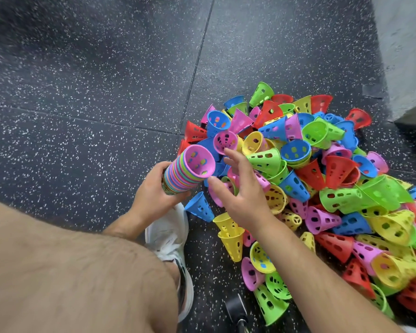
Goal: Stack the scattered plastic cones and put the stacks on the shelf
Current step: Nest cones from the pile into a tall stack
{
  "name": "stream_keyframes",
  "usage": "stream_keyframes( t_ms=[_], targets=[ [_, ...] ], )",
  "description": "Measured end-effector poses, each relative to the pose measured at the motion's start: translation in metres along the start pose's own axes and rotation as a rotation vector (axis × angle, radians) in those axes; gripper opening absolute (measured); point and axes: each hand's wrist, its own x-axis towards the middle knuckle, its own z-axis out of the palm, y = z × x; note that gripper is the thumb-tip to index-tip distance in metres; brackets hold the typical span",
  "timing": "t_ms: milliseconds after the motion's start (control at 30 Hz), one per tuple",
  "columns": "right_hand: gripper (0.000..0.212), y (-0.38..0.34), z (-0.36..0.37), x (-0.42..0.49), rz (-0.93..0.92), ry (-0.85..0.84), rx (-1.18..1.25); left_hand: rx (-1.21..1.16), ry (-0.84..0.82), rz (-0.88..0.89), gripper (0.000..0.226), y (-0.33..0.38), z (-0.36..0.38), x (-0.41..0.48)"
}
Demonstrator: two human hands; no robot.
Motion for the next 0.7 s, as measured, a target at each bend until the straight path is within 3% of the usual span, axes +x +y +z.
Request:
stream_keyframes(
  t_ms=[100, 267, 400, 567, 700],
  targets=[
    [0.046, 0.017, 0.011, 0.004, -0.055, -0.055, -0.246, 0.019, 0.026, -0.02, 0.067, -0.004, -0.009, 0.001],
    [0.053, 0.047, 0.044, 0.004, -0.133, -0.41, -0.778, 0.024, 0.026, -0.031, 0.064, -0.008, -0.014, -0.001],
    [0.037, 0.054, 0.063, 0.005, -0.114, -0.477, -0.958, 0.036, 0.006, -0.031, 0.065, -0.012, -0.014, -0.003],
    [0.024, 0.048, 0.054, 0.005, -0.027, -0.408, -0.811, 0.057, 0.034, -0.05, 0.063, -0.014, -0.016, -0.004],
    [0.014, 0.029, 0.02, 0.004, -0.052, -0.17, -0.546, 0.045, 0.053, -0.068, 0.061, -0.017, -0.019, -0.003]
  ],
)
